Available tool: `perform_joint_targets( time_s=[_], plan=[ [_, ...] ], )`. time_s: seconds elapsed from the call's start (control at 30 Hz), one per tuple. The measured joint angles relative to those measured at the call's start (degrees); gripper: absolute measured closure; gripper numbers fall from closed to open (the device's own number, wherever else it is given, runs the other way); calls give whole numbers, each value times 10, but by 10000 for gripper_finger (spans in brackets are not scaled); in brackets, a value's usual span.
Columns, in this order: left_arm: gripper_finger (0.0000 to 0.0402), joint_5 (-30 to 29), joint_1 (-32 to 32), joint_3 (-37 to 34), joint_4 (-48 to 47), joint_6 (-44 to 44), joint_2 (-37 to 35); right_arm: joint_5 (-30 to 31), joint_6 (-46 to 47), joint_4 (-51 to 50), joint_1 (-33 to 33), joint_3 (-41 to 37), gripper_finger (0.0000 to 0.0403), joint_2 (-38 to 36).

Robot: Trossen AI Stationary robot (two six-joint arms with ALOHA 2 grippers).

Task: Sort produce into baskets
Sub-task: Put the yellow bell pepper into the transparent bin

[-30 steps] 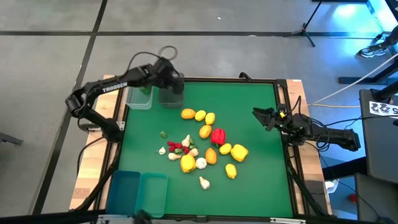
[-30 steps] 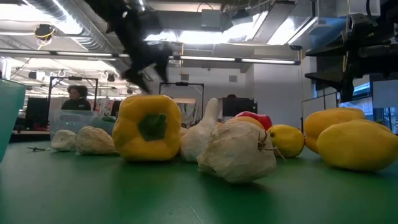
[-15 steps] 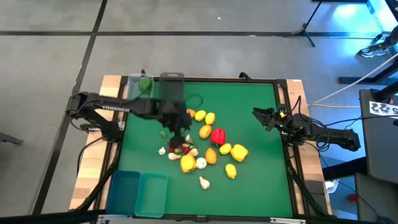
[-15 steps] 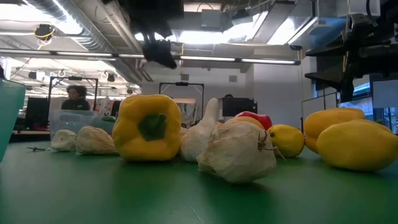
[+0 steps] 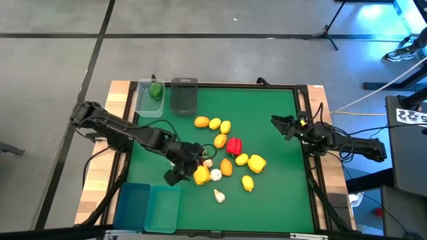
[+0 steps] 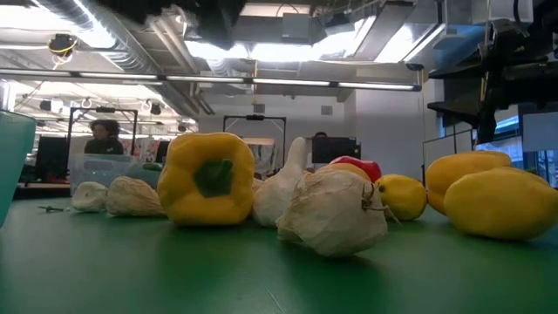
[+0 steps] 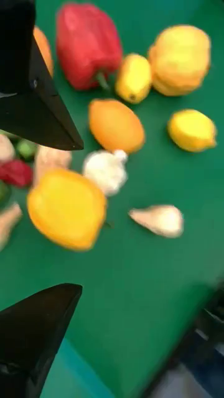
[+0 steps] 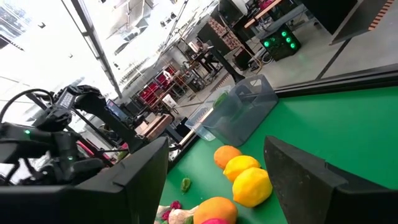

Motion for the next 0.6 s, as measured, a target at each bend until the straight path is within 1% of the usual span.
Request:
perform_joint_targets(
  time_s=[0.13, 0.3, 0.4, 0.47, 0.53, 0.6],
  plan=[
    [38, 0, 15, 1, -17, 39, 33, 0, 1, 0, 0, 0, 142, 0],
    [38, 7, 21, 47, -75, 120, 82, 0, 12, 1, 0, 0, 142, 0],
    [38, 8, 23, 74, -74, 130, 107, 0, 12, 1, 0, 0, 142, 0],
    [38, 8, 23, 89, -79, 157, 120, 0, 12, 1, 0, 0, 142, 0],
    [38, 8, 22, 96, -81, 184, 130, 0, 13, 1, 0, 0, 142, 0],
    [38, 8, 22, 99, -82, 191, 139, 0, 13, 1, 0, 0, 142, 0]
  ],
)
